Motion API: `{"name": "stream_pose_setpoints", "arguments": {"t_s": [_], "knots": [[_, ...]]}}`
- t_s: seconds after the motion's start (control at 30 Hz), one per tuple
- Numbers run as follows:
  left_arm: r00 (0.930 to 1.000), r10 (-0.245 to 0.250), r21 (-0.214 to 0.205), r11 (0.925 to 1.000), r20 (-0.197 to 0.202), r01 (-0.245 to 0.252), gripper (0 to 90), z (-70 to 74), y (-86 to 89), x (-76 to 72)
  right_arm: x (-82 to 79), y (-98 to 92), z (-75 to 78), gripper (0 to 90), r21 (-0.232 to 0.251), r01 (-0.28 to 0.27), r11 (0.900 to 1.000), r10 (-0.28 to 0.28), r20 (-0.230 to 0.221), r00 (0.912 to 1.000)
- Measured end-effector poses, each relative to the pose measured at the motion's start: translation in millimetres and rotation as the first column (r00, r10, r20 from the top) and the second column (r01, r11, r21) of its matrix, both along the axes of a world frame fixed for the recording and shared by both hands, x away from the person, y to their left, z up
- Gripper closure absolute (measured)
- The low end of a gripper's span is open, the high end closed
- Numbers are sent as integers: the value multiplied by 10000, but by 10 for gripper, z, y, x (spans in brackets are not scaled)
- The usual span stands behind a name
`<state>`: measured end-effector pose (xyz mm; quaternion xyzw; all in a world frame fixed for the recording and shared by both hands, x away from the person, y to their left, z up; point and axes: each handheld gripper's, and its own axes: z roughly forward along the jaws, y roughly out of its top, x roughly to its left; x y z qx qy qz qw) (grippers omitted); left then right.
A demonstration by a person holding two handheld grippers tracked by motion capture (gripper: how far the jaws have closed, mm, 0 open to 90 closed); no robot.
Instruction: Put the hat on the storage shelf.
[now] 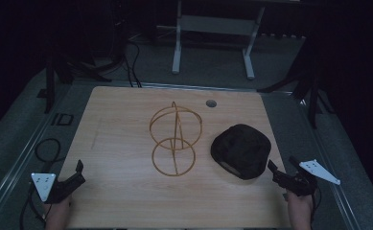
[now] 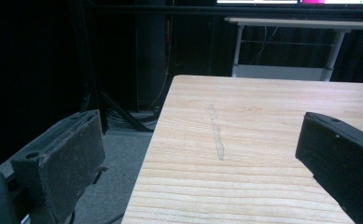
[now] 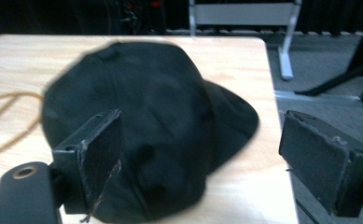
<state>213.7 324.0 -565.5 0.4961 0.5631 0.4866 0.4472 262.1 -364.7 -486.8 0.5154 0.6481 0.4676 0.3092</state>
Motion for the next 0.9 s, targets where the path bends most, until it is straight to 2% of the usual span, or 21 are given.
{"name": "stream_pose_setpoints", "arguments": {"t_s": [0.23,0.3,0.37,0.43,0.53,0.63,0.83,0.9], "knots": [[10000,-31,-9,10000,-1,31,18,0,1,0,133,204,132,128,457,-658,9968,663,-84,9978],[10000,-48,-9,10000,1,48,18,0,1,0,174,295,151,128,280,-666,9974,672,-202,9975],[10000,-60,-27,10000,4,60,18,0,1,1,216,401,155,124,-271,-558,9981,551,-256,9982],[10000,-80,-40,10000,5,81,18,0,2,1,250,474,142,116,-441,-821,9956,811,-239,9964],[9999,-127,-63,9999,-18,127,18,1,5,1,314,560,113,115,-735,-775,9943,759,-244,9968],[9999,-164,-82,9998,-37,164,18,1,7,2,391,606,86,110,-922,-687,9934,663,-286,9974],[9998,-199,-103,9997,-65,199,18,3,7,2,559,640,-25,103,-1190,-440,9919,362,-669,9971],[9998,-205,-112,9997,-84,204,18,3,8,4,579,662,-62,102,-1391,-277,9899,195,-602,9980]]}}
